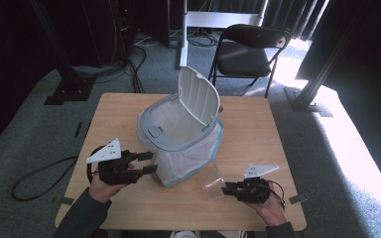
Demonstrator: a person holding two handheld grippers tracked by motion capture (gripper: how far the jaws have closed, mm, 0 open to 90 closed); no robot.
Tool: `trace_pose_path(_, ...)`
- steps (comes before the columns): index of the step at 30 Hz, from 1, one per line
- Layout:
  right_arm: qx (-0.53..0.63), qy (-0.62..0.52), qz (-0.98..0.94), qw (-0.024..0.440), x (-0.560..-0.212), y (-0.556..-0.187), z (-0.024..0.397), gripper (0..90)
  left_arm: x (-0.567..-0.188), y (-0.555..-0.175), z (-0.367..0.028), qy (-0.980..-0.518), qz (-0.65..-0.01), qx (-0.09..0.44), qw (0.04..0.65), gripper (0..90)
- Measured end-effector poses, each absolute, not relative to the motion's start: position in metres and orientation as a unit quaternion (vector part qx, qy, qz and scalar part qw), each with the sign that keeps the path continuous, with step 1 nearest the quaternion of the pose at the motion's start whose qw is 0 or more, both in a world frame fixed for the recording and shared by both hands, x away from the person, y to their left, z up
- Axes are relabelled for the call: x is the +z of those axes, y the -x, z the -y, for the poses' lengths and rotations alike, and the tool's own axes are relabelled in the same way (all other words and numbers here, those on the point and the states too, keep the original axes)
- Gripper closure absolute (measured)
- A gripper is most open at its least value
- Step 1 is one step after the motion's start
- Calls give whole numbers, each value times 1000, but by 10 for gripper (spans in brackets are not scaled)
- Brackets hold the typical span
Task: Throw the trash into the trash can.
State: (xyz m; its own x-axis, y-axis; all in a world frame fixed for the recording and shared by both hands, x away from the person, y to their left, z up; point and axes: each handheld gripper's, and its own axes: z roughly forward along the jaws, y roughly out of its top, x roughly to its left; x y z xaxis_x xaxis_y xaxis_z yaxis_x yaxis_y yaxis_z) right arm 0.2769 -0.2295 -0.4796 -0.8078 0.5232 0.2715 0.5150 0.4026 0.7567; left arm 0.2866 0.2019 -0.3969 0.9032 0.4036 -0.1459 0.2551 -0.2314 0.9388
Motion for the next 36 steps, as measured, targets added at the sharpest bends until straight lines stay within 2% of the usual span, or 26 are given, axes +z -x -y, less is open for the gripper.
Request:
trace_pose_path(4,450,-294,-843,4,-478,-282,221,755,-405,-286,-192,-795,-204,54,568,506)
trace_pose_path(5,454,-282,-845,0,-476,-286,218,796,-406,-286,-189,-799,-201,52,565,505)
trace_pose_path(7,453,-272,-849,0,-475,-289,217,825,-408,-285,-184,-803,-196,46,562,506)
trace_pose_path(13,447,-233,-864,-1,-474,-291,216,829,-417,-285,-166,-819,-181,30,544,508)
trace_pose_path(23,427,-167,-889,-7,-469,-272,219,829,-428,-281,-138,-841,-147,4,521,514)
trace_pose_path(27,424,-151,-893,-9,-470,-270,218,826,-434,-278,-122,-851,-119,-13,511,535)
trace_pose_path(32,427,-146,-892,-8,-471,-270,222,817,-438,-275,-106,-864,-104,-3,492,536)
trace_pose_path(34,425,-153,-892,-5,-472,-270,222,748,-440,-279,-103,-866,-105,1,489,536)
trace_pose_path(36,419,-156,-894,-1,-473,-270,222,720,-441,-281,-101,-868,-107,5,485,536)
